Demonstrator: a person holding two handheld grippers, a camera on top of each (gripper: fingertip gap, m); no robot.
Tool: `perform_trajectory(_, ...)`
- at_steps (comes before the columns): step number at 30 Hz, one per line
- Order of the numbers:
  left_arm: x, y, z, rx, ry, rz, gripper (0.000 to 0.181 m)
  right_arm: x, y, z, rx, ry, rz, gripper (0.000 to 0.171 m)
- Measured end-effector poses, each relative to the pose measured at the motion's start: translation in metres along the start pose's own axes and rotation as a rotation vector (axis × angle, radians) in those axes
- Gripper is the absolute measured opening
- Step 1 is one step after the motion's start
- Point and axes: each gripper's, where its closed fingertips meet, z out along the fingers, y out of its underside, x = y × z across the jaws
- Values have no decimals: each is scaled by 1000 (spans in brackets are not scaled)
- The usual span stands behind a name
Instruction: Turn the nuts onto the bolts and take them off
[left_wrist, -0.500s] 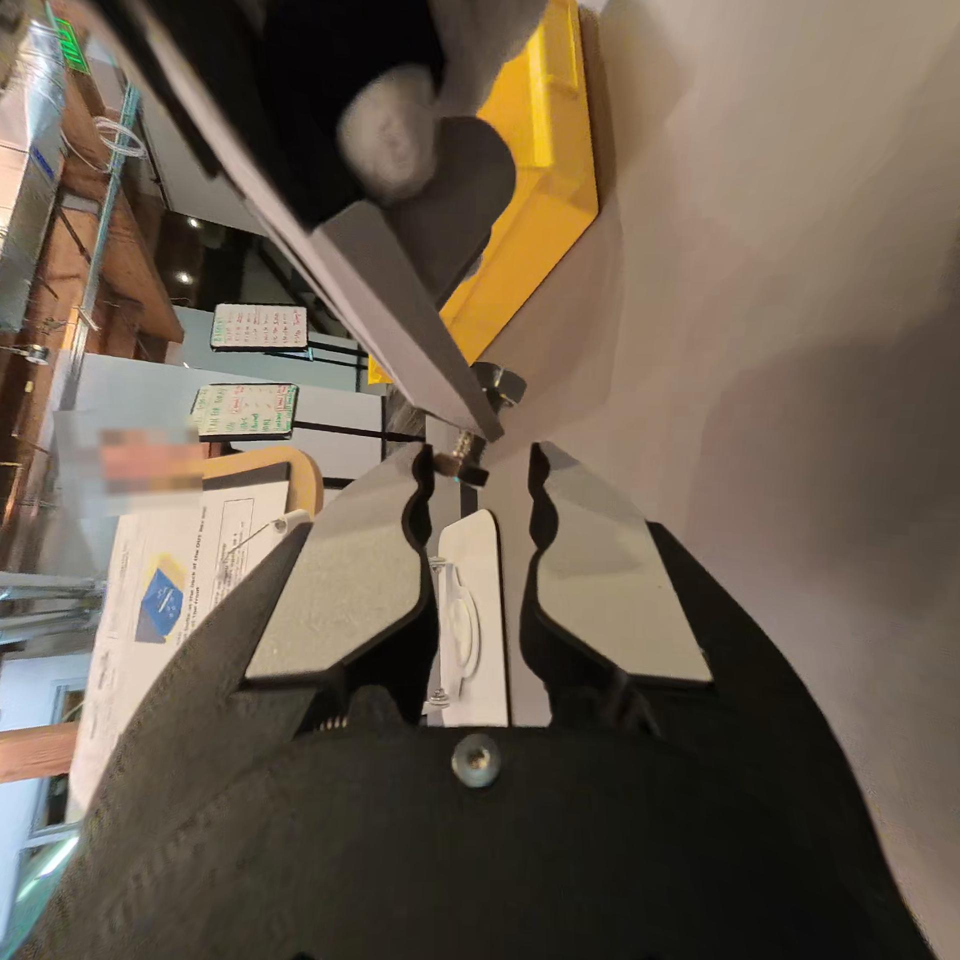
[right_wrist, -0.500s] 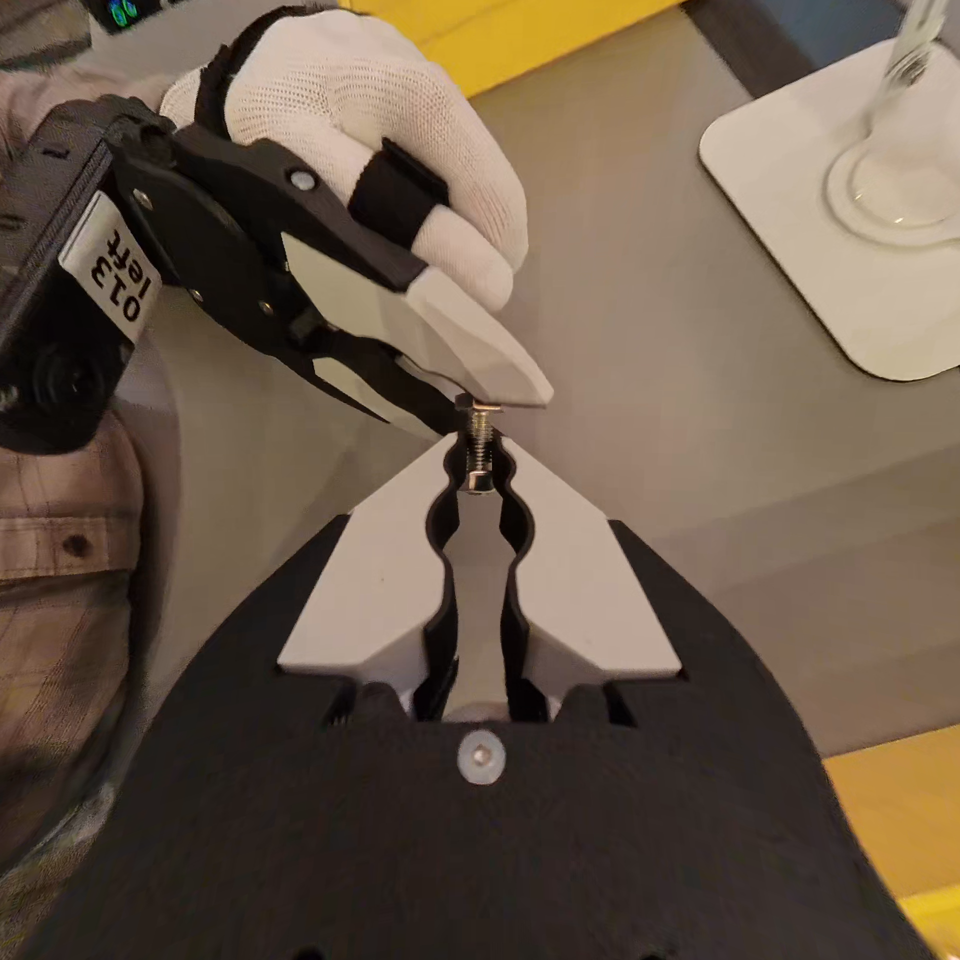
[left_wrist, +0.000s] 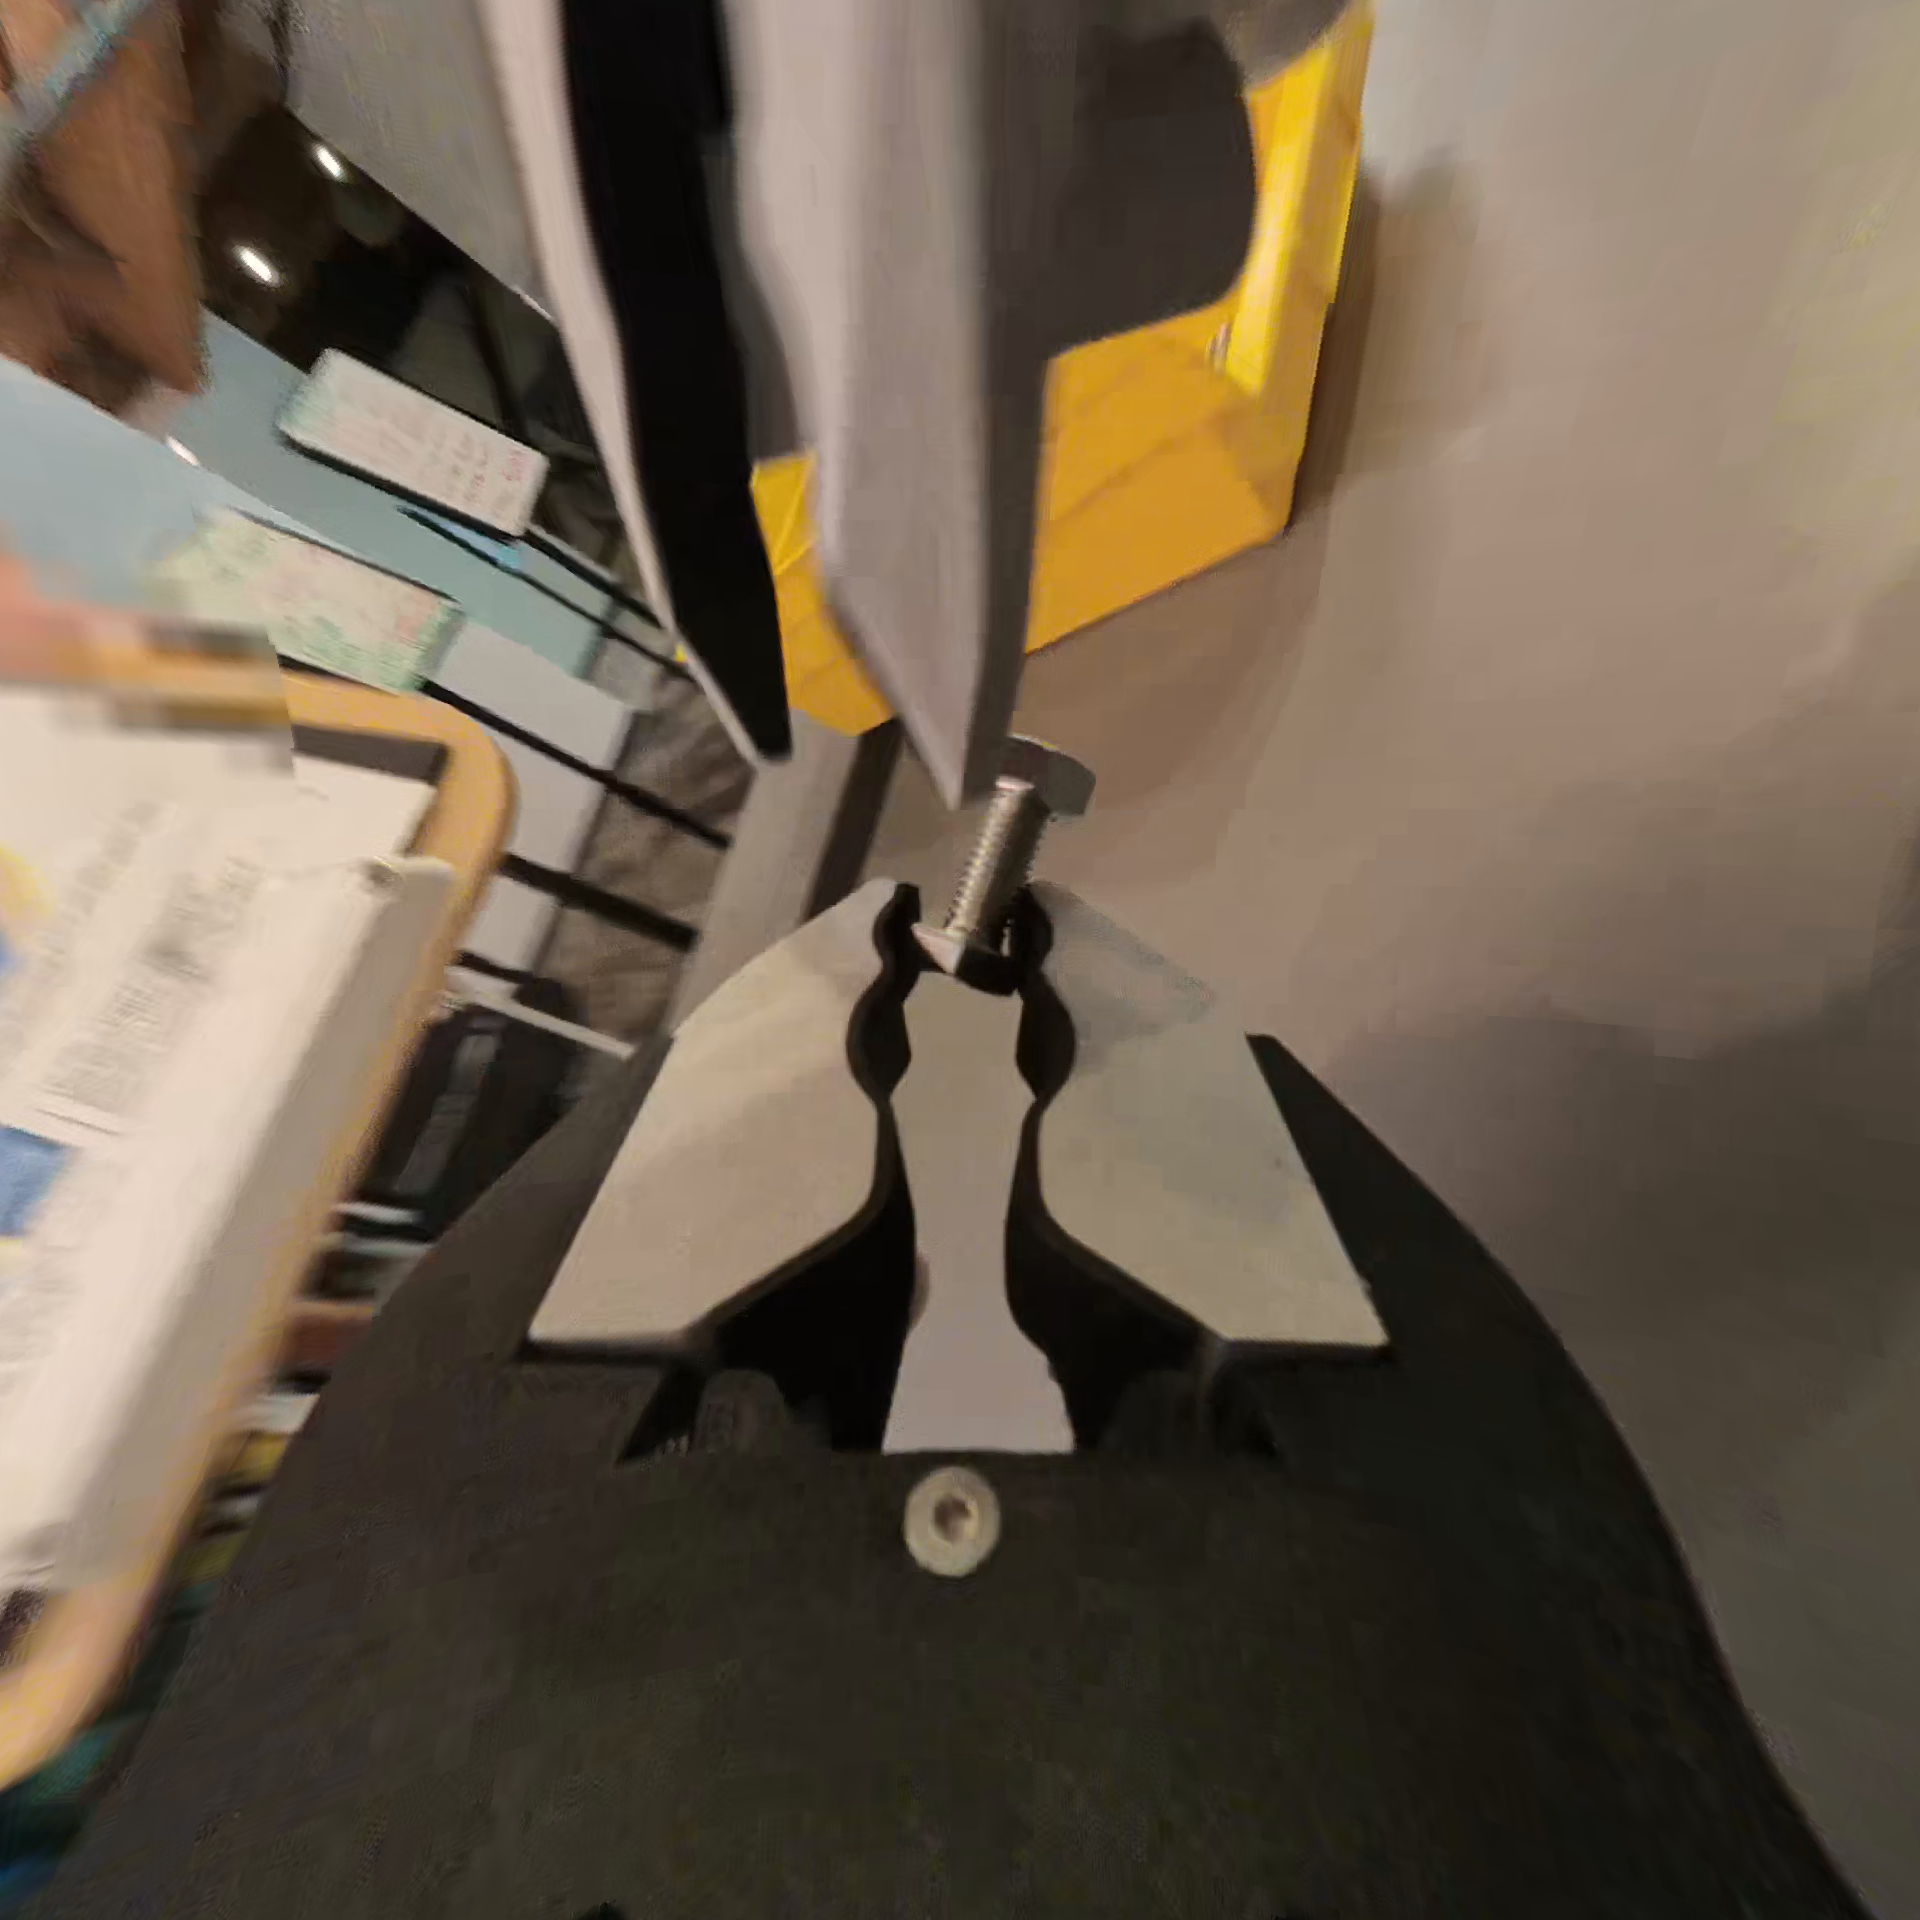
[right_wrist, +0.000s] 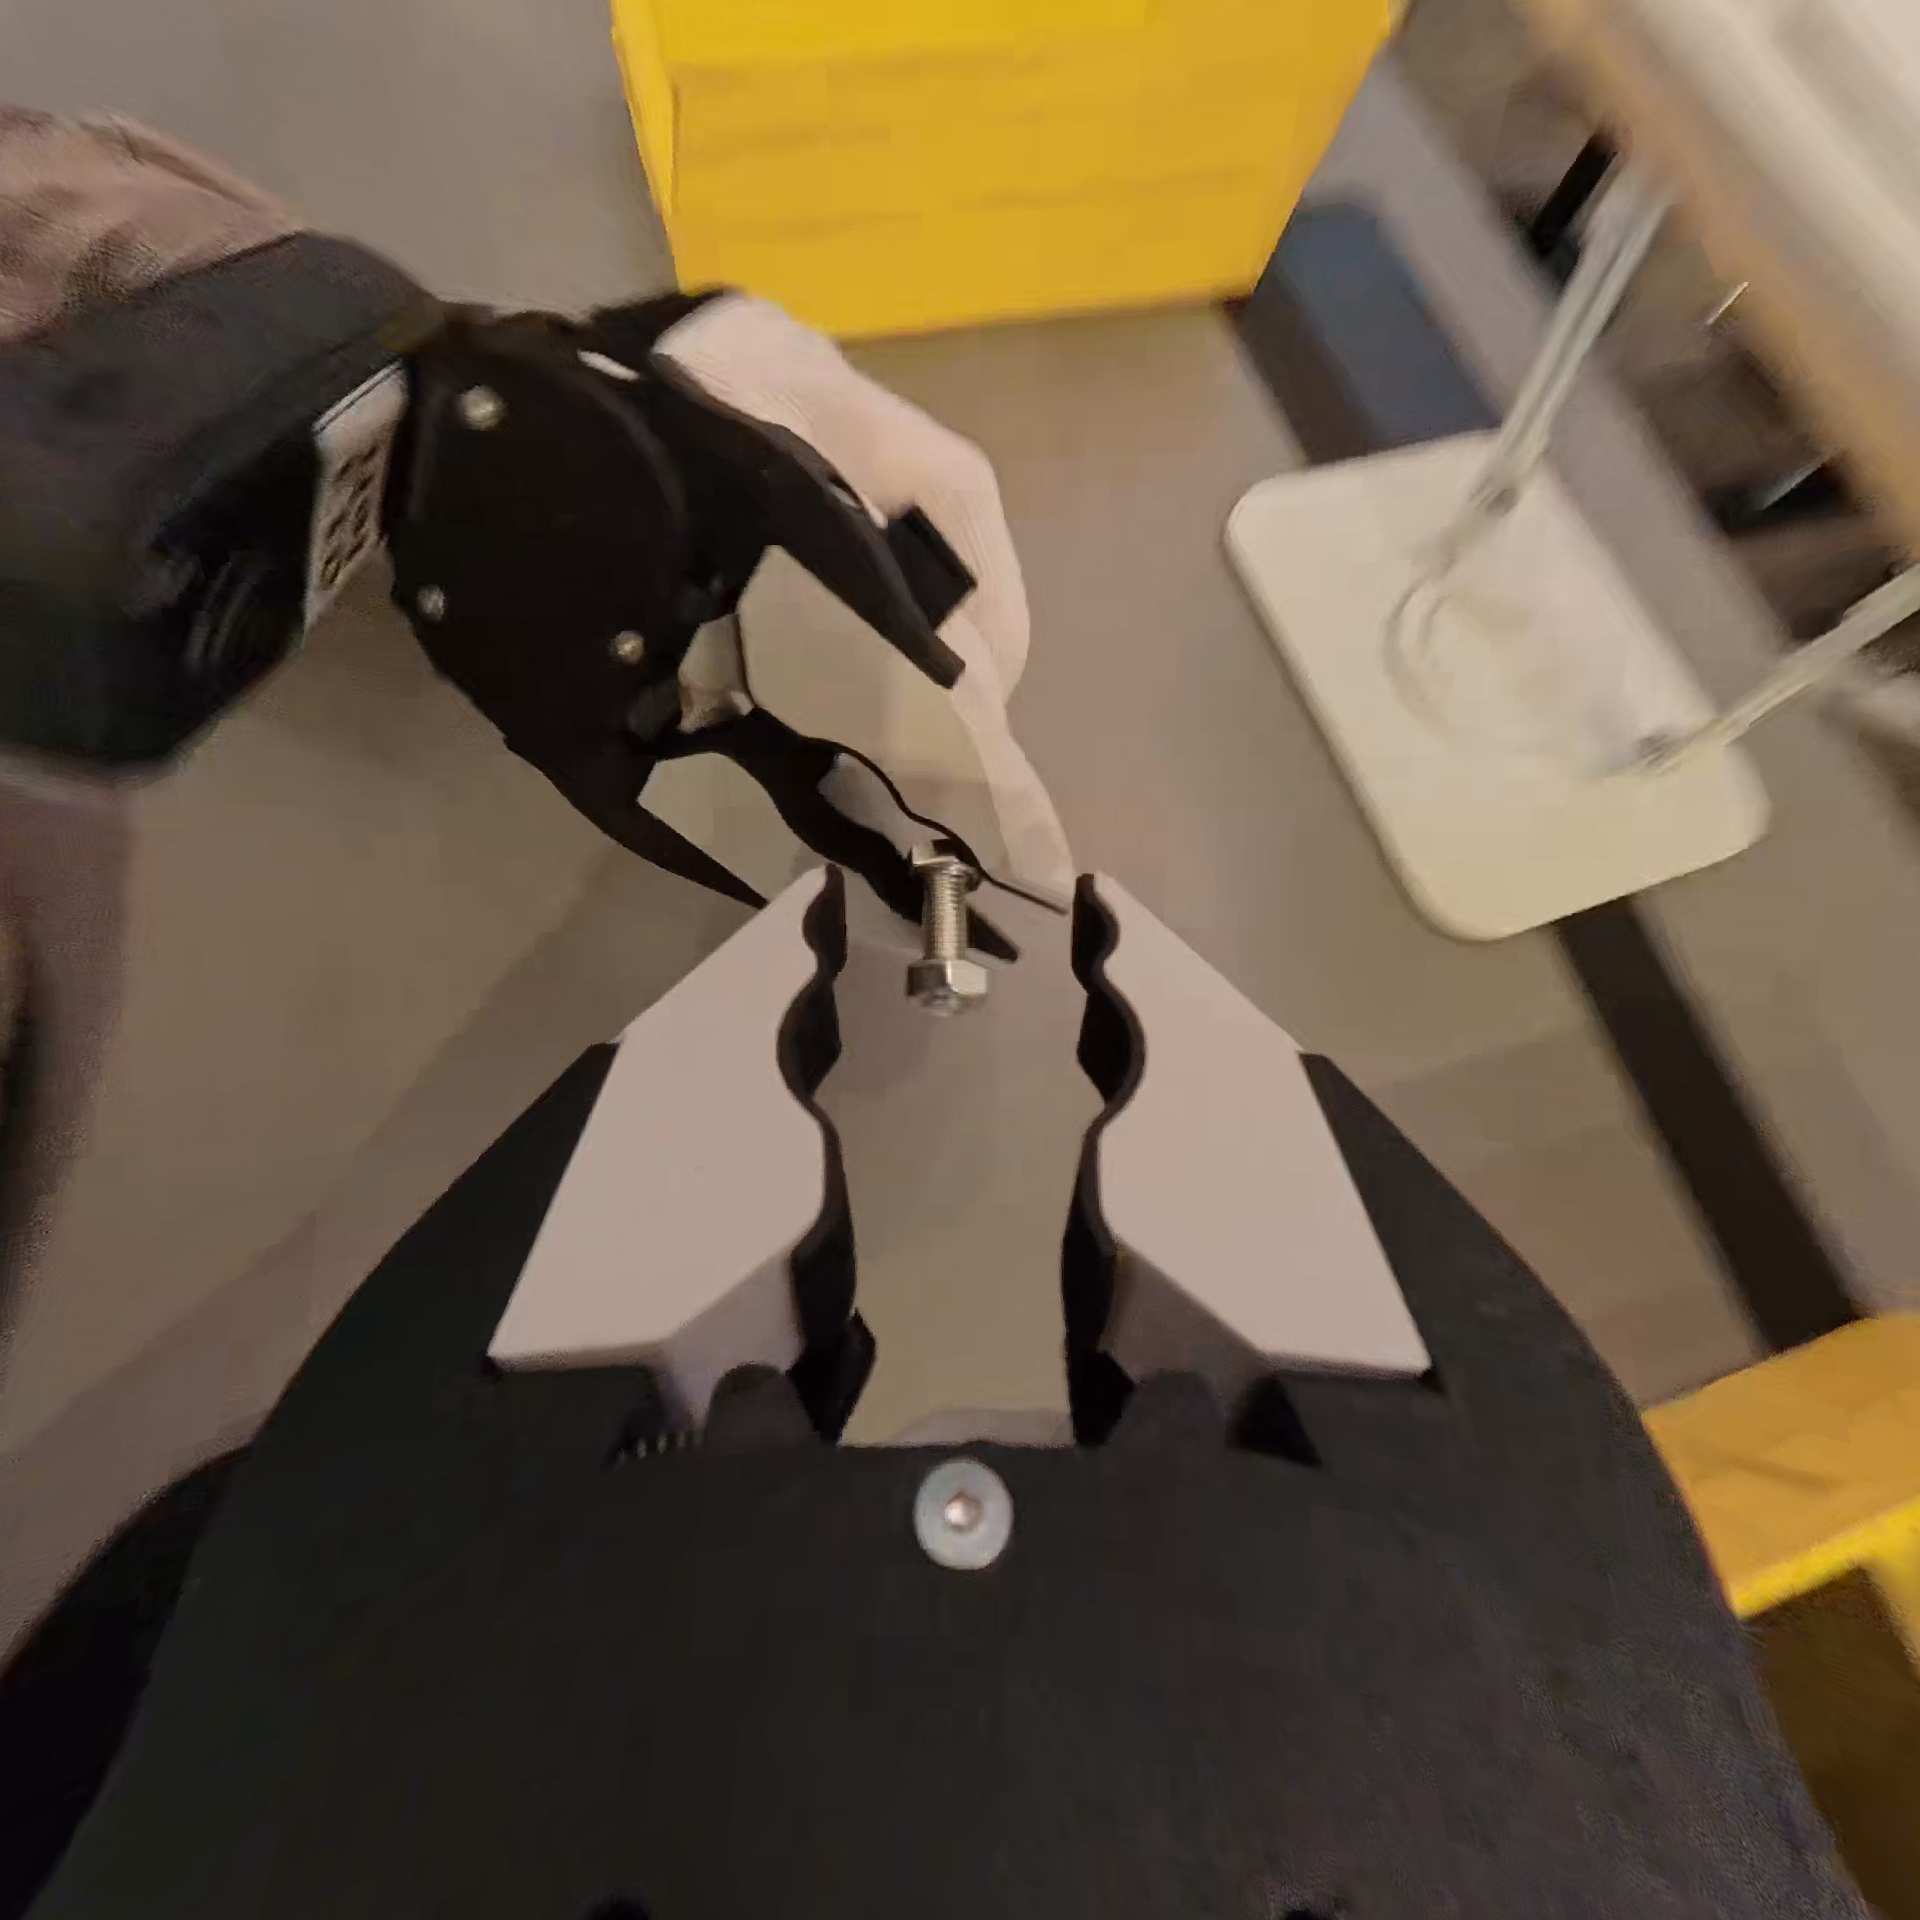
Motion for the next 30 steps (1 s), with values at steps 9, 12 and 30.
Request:
perform_trajectory(9, -5, -28, -16, 246, 289, -557, 17, -9, -13, -15, -9, 207, -573, 31)
perform_trajectory(12, -1, -29, -17, 251, 307, -546, 17, -8, -9, -8, -58, 189, -595, 16)
perform_trajectory(30, -17, -3, 2, -4, -106, -84, 32, -11, -18, -6, -166, 44, -279, 16)
